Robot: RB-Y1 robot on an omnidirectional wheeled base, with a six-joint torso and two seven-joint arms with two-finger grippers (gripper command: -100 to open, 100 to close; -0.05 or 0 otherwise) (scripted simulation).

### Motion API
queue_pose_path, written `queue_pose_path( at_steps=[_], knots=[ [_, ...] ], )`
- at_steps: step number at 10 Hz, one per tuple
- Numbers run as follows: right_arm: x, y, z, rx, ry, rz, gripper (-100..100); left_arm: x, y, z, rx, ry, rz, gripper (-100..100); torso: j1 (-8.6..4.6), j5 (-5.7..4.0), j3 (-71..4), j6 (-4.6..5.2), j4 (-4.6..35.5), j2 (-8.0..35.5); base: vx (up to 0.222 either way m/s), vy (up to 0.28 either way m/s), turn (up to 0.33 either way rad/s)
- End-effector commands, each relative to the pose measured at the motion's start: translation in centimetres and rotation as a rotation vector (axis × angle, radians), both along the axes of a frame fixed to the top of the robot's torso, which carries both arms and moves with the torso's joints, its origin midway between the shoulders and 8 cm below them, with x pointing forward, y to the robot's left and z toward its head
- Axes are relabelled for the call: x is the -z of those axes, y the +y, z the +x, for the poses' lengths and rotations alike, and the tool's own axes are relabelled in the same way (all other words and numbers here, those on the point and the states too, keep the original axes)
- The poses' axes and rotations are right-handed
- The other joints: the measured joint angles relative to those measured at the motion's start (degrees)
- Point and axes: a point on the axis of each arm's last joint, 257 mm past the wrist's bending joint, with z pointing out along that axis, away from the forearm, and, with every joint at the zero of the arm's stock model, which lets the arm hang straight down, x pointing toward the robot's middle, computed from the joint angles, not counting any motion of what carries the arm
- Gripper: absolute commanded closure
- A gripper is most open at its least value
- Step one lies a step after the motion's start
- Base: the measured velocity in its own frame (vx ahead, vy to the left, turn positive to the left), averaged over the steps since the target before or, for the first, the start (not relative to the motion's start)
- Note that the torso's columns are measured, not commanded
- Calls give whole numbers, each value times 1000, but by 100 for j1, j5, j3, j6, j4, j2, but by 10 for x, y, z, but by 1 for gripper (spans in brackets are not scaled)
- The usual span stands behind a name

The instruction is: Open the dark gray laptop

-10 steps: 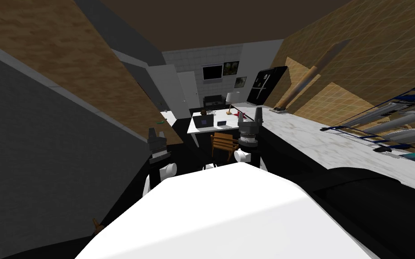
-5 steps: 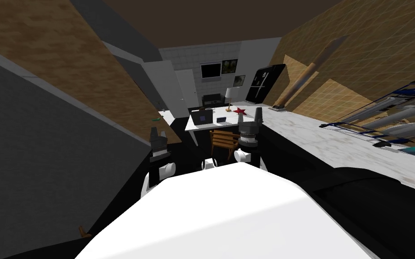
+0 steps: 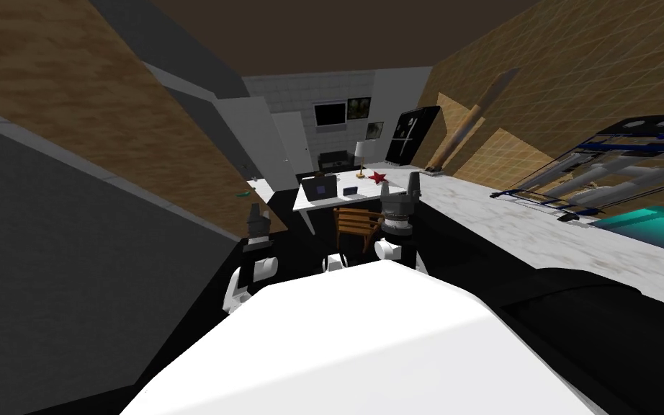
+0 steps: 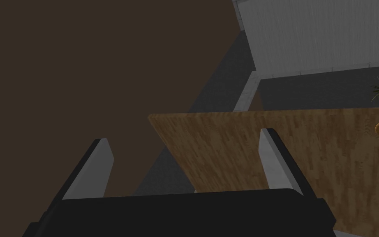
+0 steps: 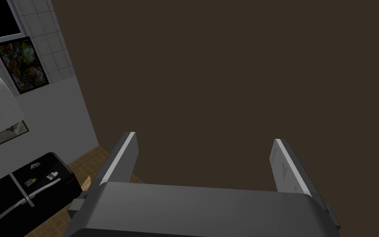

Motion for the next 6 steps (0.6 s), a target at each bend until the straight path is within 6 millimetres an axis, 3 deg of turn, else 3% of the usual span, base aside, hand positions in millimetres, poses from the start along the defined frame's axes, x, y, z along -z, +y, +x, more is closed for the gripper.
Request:
queue_pose_path(
  at_steps=[1, 5, 6],
  knots=[
    [0, 0, 0, 0, 0, 0, 0, 18, 14, 24, 5, 79, 4, -100, -3, -1, 1, 0, 0, 2, -21, 55, -160],
    [0, 0, 0, 0, 0, 0, 0, 38, 50, 63, -13, 192, 3, -100, -3, -1, 1, -2, 0, 1, -28, 62, -191],
    [0, 0, 0, 0, 0, 0, 0, 40, 51, 64, -16, 199, 2, -100, -6, -2, 0, 0, 0, -1, -15, 36, -71]
  ],
)
